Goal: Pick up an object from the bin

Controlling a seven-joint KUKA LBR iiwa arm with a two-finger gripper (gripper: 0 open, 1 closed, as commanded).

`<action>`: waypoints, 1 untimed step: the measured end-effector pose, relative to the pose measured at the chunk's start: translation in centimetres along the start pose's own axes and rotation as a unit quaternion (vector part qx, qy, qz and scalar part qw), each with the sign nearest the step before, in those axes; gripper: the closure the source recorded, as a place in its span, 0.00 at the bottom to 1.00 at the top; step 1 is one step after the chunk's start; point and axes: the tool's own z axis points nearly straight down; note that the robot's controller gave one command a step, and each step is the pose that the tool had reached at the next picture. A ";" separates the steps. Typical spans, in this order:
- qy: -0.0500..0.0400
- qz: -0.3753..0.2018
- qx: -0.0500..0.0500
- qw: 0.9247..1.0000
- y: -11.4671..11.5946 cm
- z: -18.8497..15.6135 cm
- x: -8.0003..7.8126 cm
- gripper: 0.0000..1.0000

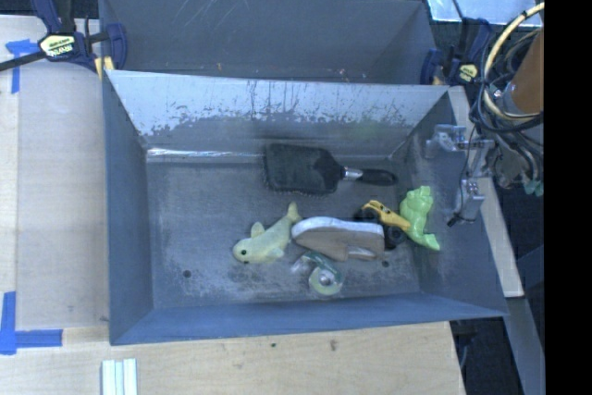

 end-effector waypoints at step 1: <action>0.000 0.000 0.000 1.000 0.0 0.0 0.0 0.00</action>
Offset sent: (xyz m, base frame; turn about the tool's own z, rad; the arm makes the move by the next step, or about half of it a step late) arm -0.0129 0.0746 -0.1171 0.0127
